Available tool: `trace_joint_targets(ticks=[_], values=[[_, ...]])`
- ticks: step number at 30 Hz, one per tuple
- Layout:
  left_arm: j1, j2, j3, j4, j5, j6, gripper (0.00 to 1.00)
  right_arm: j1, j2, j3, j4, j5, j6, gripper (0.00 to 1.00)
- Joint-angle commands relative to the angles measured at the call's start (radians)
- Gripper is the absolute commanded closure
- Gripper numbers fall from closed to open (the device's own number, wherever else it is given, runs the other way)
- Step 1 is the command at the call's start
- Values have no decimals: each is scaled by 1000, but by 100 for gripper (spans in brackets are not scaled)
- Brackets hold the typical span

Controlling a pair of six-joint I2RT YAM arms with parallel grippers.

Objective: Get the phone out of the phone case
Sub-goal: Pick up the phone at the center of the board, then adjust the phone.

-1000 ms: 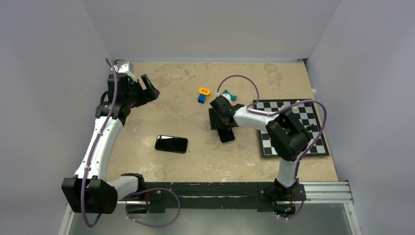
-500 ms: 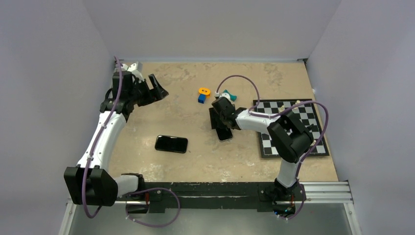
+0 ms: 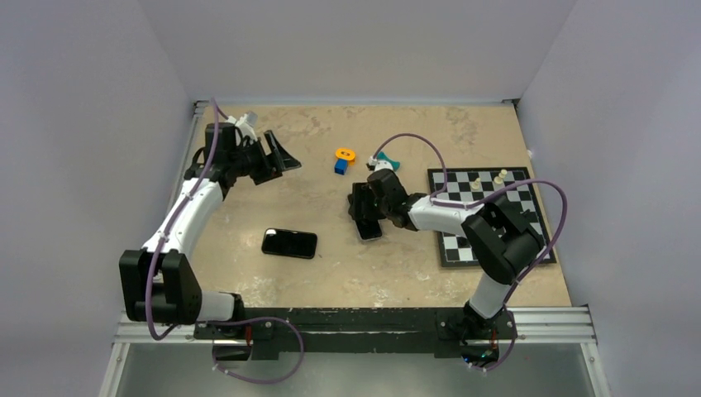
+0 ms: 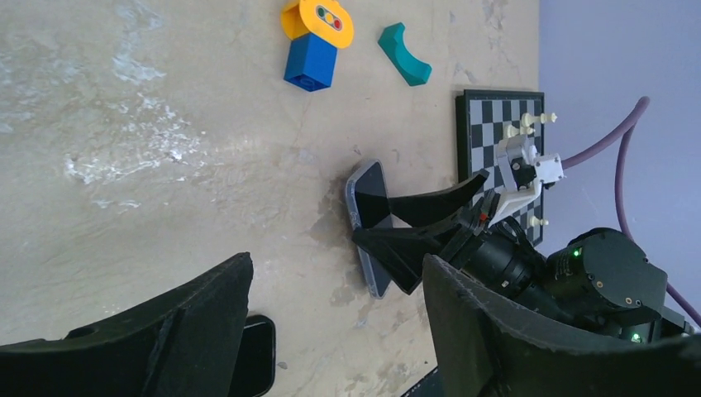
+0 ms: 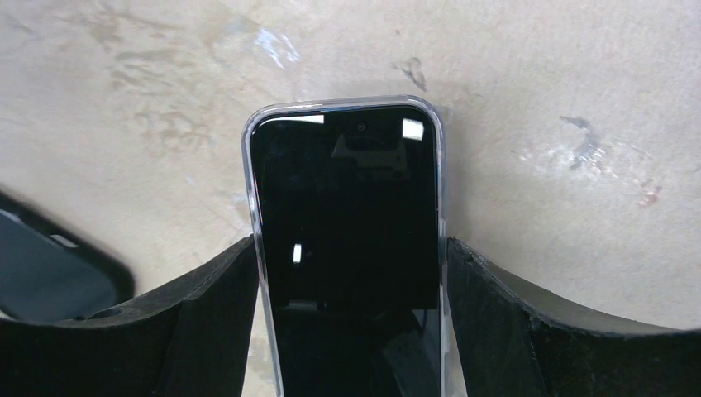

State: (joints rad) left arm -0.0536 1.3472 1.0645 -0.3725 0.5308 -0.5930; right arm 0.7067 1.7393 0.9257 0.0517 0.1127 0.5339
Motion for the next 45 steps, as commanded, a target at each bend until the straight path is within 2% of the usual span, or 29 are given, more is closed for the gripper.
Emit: trace_joint_targets(ticks=[1, 6, 13, 24, 32, 41, 45], values=[[-24, 38, -10, 79, 96, -56, 24, 7, -63, -14, 194, -71, 60, 100], [-42, 86, -17, 87, 104, -91, 29, 8, -70, -19, 287, -106, 96, 100], [-70, 141, -32, 108, 96, -116, 26, 20, -52, 17, 363, -147, 119, 100], [-109, 153, -28, 92, 43, -97, 29, 102, -35, 128, 335, -158, 150, 100], [-134, 155, -21, 63, 12, -76, 45, 149, -27, 176, 338, -154, 172, 100], [-149, 149, 1, 31, 1, -45, 68, 178, 0, 233, 330, -137, 193, 100], [-158, 148, 9, 31, 15, -31, 85, 186, 23, 269, 315, -137, 184, 100]])
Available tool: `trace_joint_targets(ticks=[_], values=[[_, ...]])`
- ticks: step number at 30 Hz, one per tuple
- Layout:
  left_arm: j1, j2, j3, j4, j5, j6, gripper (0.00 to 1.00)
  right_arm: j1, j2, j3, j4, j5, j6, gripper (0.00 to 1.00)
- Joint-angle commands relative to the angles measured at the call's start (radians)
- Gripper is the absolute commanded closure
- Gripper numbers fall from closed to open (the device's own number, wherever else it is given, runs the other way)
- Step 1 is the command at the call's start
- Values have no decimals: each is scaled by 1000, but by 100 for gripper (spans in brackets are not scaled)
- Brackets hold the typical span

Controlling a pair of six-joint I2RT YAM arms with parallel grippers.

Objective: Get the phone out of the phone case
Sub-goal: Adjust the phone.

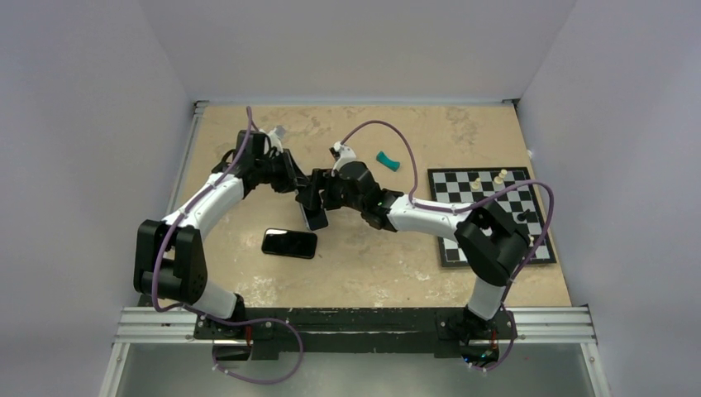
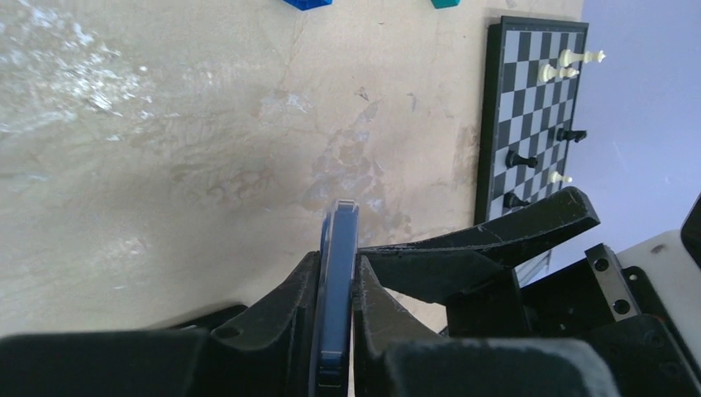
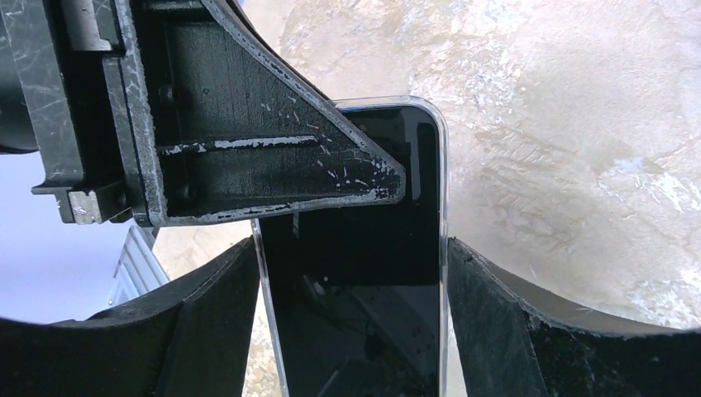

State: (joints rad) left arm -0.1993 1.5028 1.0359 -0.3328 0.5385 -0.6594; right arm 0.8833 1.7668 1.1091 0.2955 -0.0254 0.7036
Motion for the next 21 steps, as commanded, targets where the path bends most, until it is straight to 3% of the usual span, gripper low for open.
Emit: trace_joint_targets(ticks=[1, 4, 5, 8, 10, 14, 21], values=[[-16, -9, 41, -9, 10, 43, 88, 11, 0, 93, 65, -3, 7, 100], [-23, -19, 44, 0, 21, 65, 95, 11, -5, 100, 33, -13, -16, 100], [-24, -25, 42, 5, 20, 73, 96, 11, -11, 93, 24, -16, -28, 94], [-25, -54, 29, 39, 25, 87, 100, 11, -32, 79, -32, -49, -75, 47], [-25, -82, 8, 69, 26, 85, 100, 8, -45, 63, -77, -78, -102, 26], [-25, -150, -11, 83, 25, 96, 100, -5, -77, 63, -220, -135, -181, 21], [-24, -188, -10, 97, 67, 126, 100, -76, -226, -79, -209, -298, -272, 19]])
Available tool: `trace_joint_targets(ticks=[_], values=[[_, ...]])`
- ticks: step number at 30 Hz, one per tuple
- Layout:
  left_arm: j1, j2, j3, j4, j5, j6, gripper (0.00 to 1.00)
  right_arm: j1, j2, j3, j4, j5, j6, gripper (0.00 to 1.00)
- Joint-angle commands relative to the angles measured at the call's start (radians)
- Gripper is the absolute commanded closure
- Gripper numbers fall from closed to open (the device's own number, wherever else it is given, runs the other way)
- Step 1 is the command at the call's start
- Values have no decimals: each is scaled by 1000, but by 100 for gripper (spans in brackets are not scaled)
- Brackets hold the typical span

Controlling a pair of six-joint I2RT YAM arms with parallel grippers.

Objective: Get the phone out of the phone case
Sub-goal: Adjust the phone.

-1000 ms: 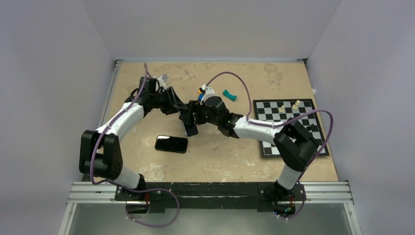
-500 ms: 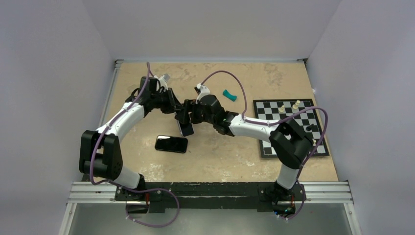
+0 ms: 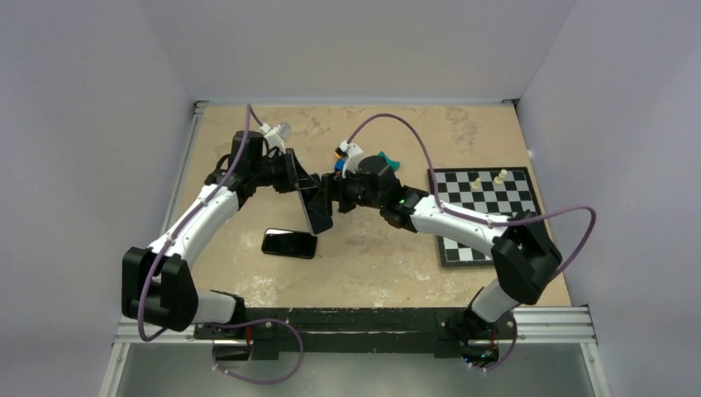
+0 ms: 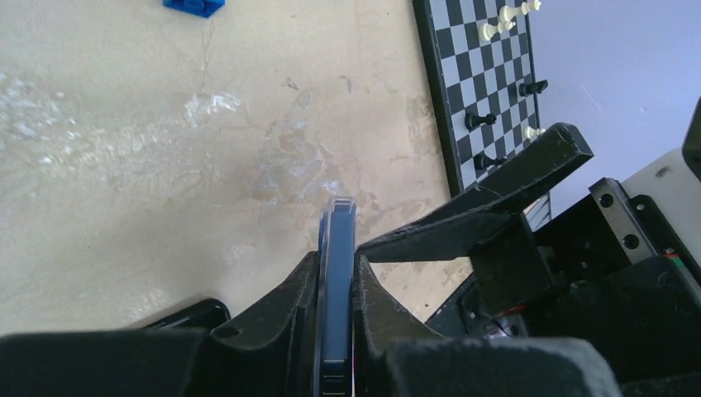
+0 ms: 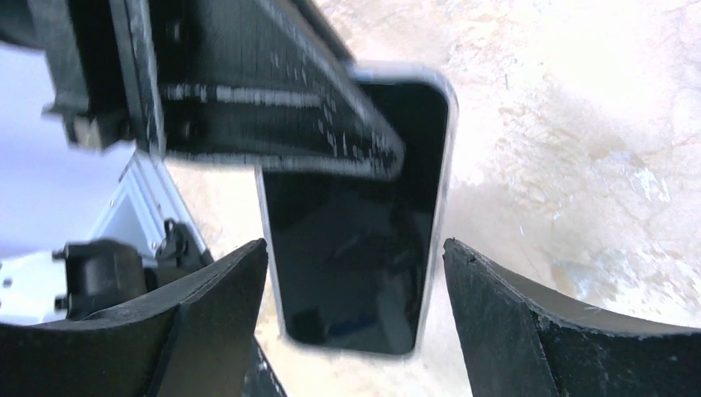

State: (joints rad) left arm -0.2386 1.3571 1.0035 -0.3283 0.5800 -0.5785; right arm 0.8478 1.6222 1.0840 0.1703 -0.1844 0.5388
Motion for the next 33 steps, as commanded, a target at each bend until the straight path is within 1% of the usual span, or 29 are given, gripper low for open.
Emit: trace_joint_targets(ticks=[1, 4, 6, 7, 10, 12, 15, 19, 22, 25, 29, 31, 32, 33], values=[[15, -46, 23, 91, 27, 46, 100, -52, -94, -63, -83, -162, -123, 19], [16, -55, 21, 105, 34, 46, 100, -76, -102, -63, -103, -206, -152, 19], [16, -51, 23, 118, 55, 46, 100, -84, -101, -52, -132, -214, -162, 19], [16, -48, 27, 125, 83, 50, 100, -96, -100, -56, -134, -249, -170, 19], [16, -41, 38, 177, 237, 63, 100, -168, -110, -115, -68, -406, -194, 20], [15, -40, 48, 196, 299, 77, 100, -204, -114, -136, -31, -519, -233, 20], [15, -34, 66, 194, 372, 94, 100, -210, -94, -111, 4, -656, -275, 21], [7, -22, 68, 208, 409, 93, 100, -208, -33, -73, 175, -832, -157, 26], [5, -22, 70, 211, 426, 93, 100, -200, 10, -48, 277, -874, -64, 28], [5, -39, 64, 239, 440, 85, 100, -184, 46, -37, 397, -883, 8, 29], [5, -53, 51, 265, 448, 71, 100, -144, 84, -9, 477, -890, 80, 36], [4, -53, 41, 302, 461, 42, 100, -127, 77, -21, 531, -878, 116, 43], [4, -53, 36, 311, 469, 29, 100, -124, 74, -32, 566, -870, 138, 48], [4, -54, 33, 356, 474, 20, 100, -124, 72, -44, 601, -865, 166, 55]])
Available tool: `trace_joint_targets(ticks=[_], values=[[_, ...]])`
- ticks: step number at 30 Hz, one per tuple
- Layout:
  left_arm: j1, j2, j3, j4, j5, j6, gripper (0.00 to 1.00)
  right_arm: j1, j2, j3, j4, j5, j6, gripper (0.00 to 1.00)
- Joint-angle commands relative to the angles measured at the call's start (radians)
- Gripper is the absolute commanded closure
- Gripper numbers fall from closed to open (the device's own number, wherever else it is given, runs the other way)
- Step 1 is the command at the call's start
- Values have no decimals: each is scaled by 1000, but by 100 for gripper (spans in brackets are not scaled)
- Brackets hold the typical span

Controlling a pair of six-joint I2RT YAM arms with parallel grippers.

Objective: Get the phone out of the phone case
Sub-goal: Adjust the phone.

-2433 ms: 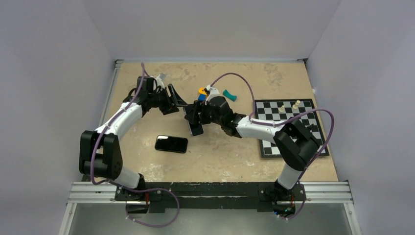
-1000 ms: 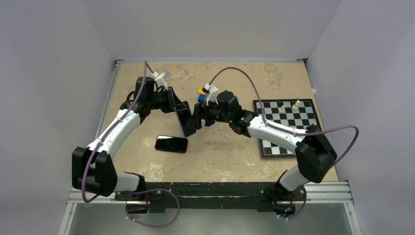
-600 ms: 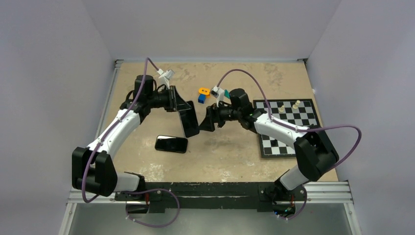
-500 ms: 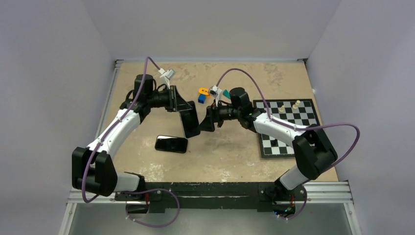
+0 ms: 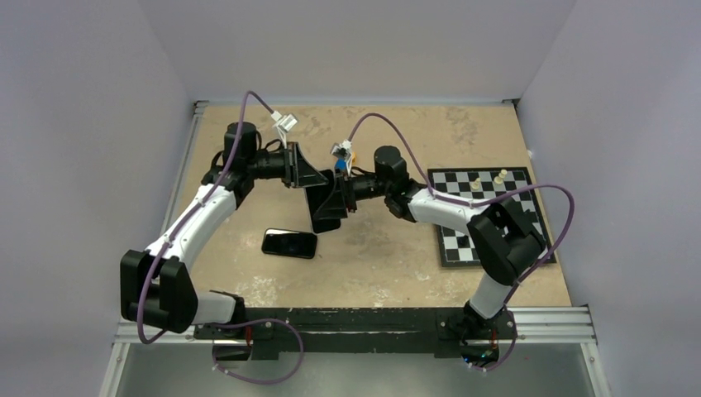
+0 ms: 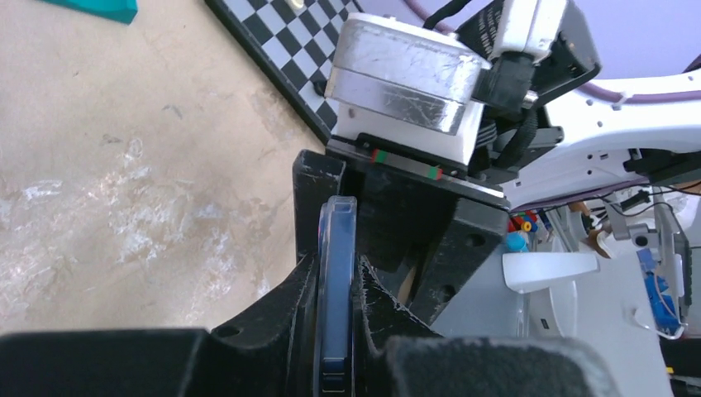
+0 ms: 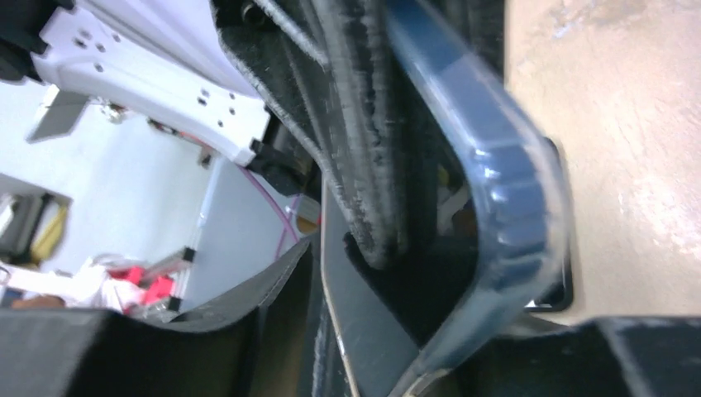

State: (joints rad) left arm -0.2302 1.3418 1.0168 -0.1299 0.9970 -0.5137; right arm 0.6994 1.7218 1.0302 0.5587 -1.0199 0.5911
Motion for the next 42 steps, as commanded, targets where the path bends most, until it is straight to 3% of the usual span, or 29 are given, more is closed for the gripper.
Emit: trace_joint_targets(ticks=[1, 7, 15, 16, 22, 23, 27, 29, 34, 37, 40, 42], values=[[-4, -40, 17, 171, 64, -53, 100, 24, -27, -4, 255, -25, 141, 61], [-6, -58, 8, 207, 79, -79, 100, 24, -20, -78, 507, -15, 308, 98], [-14, -72, 8, 223, 68, -92, 100, 25, -61, -114, 531, 53, 313, 100], [-13, -79, 15, 199, 48, -81, 94, 25, -68, -116, 512, 71, 306, 100], [-11, -198, -1, 102, -136, -29, 8, 13, -72, -176, 584, 168, 388, 100], [-12, -224, -3, 85, -180, -16, 1, 9, -75, -189, 598, 186, 401, 100], [-12, -341, -16, -15, -421, 30, 0, -17, -80, -213, 568, 228, 428, 100], [-12, -379, -17, -98, -504, 31, 4, -47, -76, -213, 546, 237, 464, 100], [-12, -507, -173, -139, -447, -25, 30, -87, -42, -205, 596, 230, 599, 100], [-12, -619, -307, -105, -414, -133, 29, -81, -18, -204, 689, 244, 715, 100], [-14, -686, -465, 78, -335, -355, 19, -62, 4, -213, 800, 263, 805, 100], [-15, -700, -532, 212, -306, -449, 19, -44, 4, -215, 816, 277, 817, 100]])
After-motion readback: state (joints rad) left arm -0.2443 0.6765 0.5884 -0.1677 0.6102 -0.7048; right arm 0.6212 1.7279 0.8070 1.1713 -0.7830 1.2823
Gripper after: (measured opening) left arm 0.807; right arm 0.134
